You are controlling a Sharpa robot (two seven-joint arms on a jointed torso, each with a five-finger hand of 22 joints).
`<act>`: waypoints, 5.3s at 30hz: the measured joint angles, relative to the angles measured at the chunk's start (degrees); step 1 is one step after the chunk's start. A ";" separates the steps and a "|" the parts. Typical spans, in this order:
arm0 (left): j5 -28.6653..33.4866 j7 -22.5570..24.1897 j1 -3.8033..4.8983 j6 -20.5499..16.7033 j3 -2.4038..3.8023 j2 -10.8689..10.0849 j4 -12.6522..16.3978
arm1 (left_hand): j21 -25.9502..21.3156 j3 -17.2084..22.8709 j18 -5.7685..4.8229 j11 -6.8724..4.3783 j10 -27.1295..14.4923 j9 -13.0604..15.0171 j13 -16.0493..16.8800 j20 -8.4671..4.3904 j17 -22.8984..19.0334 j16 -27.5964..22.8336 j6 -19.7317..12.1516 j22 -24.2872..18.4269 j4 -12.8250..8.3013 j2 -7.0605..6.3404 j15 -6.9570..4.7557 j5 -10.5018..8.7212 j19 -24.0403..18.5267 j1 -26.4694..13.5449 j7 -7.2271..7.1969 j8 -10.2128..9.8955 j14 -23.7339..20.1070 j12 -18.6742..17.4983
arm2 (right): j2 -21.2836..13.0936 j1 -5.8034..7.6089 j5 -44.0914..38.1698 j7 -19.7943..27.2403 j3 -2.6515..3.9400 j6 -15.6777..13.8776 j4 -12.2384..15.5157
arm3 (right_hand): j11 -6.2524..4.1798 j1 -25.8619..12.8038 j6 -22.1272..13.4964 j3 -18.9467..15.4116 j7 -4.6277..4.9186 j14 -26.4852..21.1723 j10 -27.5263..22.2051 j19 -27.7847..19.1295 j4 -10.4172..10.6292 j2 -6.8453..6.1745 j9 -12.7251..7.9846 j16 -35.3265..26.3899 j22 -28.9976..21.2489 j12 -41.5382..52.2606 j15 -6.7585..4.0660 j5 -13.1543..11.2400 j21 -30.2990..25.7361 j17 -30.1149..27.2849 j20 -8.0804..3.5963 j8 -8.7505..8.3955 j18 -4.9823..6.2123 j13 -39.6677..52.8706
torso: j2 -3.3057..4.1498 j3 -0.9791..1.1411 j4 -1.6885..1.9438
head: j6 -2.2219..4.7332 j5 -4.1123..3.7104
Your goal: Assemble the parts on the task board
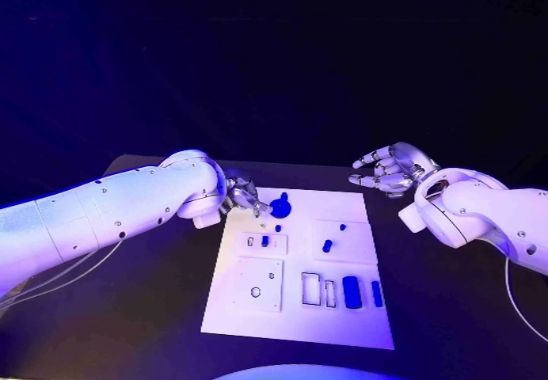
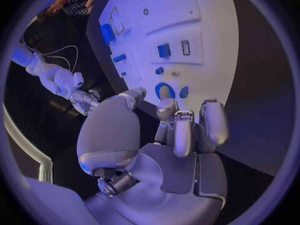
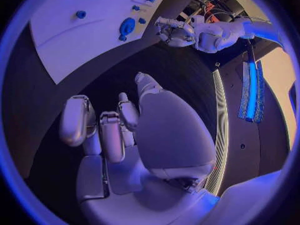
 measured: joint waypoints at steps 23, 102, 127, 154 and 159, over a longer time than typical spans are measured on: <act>-0.53 0.62 1.82 3.90 -0.68 7.66 -16.22 | -0.61 -1.85 0.00 1.37 -1.35 -2.38 -1.84 0.94 0.00 -0.20 -1.61 -1.21 0.17 0.42 1.27 0.14 -0.94 0.95 1.49 -3.16 0.08 -0.98 | 0.24 -0.01 0.01 0.02 0.00 0.00 -0.08 | 0.00 0.00 0.00 0.10 0.00 0.00 0.00 0.00 -0.10 0.00 -0.07 0.00 0.00 0.00 0.00 0.00 0.00 -0.02 0.00 0.00 0.00 0.00 | 0.18 -0.16 0.01 | -0.03 0.40; 4.67 3.13 1.44 10.13 -3.63 11.99 -23.61 | -0.61 10.29 0.00 0.43 -1.63 -2.36 -3.54 0.76 -0.01 -0.20 -1.33 -0.52 -0.08 3.75 0.84 0.55 -1.00 14.40 0.96 0.49 0.08 -1.34 | 0.83 0.00 -0.03 -0.34 0.00 -0.16 -0.37 | 0.00 -0.46 0.00 0.63 0.00 0.00 0.00 0.00 -0.31 0.00 -0.18 0.00 0.00 0.00 0.00 0.00 0.00 -0.01 0.00 0.00 0.00 -0.11 | -0.02 -0.03 0.01 | -1.14 0.29; 9.71 4.37 0.79 7.18 -3.80 -0.62 -4.75 | 0.06 15.88 -0.01 0.21 0.26 -0.33 -2.23 0.59 -0.01 -0.20 -0.86 1.38 -2.82 1.15 0.85 0.99 -0.16 10.69 0.57 1.79 0.08 -0.45 | 0.20 -0.06 -0.02 -0.24 -0.06 -0.38 -0.99 | 0.03 -0.46 0.00 0.79 0.00 0.00 -0.40 -0.42 -0.16 0.00 -0.24 -0.47 -0.53 -0.28 0.00 0.00 -0.95 -0.02 -0.01 0.00 0.00 -0.77 | -0.20 -0.10 0.30 | -1.51 0.71; 0.66 3.94 -2.48 1.91 -4.38 -3.60 2.53 | 0.74 16.36 0.01 -0.30 1.58 -0.33 -0.98 0.58 0.00 -0.20 -0.53 2.61 -2.36 0.70 0.65 1.33 0.66 9.78 0.48 2.17 -0.13 0.52 | 0.19 -0.32 0.01 -0.03 -0.10 -0.80 -1.06 | 0.03 -0.69 0.00 1.11 0.00 0.00 -0.39 -0.84 -0.16 -0.24 -0.30 -0.80 -0.96 -0.58 0.00 0.24 -1.55 0.01 0.00 0.23 0.00 -0.88 | -0.11 -0.07 0.22 | -2.00 1.52; -0.24 3.46 -2.66 1.89 -4.42 -3.49 2.58 | 0.74 16.36 0.01 -0.12 1.82 -0.32 -0.85 0.58 0.00 -0.20 -0.32 2.66 -2.37 0.40 0.44 1.35 0.66 9.47 0.29 2.18 0.08 0.52 | 0.23 -0.33 0.01 -0.03 -0.10 -0.77 -1.09 | 0.03 -0.69 0.00 1.11 0.00 0.00 -0.39 -0.84 -0.16 -0.24 -0.30 -0.80 -1.05 -0.58 0.00 0.24 -1.55 0.02 0.00 0.23 0.00 -0.88 | -0.10 -0.07 0.22 | -2.07 1.46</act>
